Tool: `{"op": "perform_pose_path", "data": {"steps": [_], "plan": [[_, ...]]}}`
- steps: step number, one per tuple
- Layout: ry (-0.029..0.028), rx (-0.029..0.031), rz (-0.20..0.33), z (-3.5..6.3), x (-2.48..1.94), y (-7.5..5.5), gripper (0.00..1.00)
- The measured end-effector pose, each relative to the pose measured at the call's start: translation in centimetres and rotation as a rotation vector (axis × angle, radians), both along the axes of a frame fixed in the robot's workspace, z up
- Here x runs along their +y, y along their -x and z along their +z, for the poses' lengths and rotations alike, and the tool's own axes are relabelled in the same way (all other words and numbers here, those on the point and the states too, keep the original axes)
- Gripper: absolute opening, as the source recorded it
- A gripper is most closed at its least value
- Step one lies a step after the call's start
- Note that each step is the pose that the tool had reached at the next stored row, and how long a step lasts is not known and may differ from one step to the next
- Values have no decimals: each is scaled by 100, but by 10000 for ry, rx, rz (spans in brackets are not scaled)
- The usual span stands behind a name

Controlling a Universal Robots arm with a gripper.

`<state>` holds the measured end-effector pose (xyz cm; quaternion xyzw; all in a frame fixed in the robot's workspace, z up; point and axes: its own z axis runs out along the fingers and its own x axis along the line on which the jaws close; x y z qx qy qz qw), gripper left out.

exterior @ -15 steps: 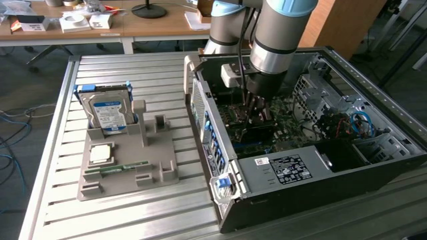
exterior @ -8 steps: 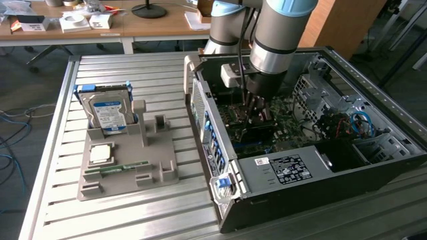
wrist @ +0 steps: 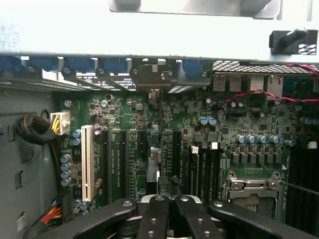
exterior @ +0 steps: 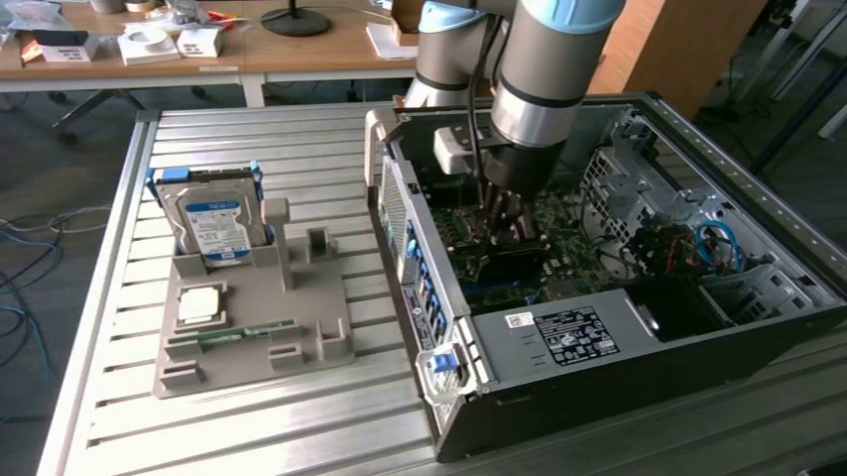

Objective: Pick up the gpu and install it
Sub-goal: 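Press down on the gpu until it lock into place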

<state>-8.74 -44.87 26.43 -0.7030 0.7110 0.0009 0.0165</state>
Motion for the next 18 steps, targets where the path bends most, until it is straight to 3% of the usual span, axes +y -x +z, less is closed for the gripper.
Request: {"op": "perform_pose_path", "data": {"steps": [5,18], "plan": [[-47,-95,0,-3,0,30,11],[-90,-121,0,4,-2,44,11]]}}
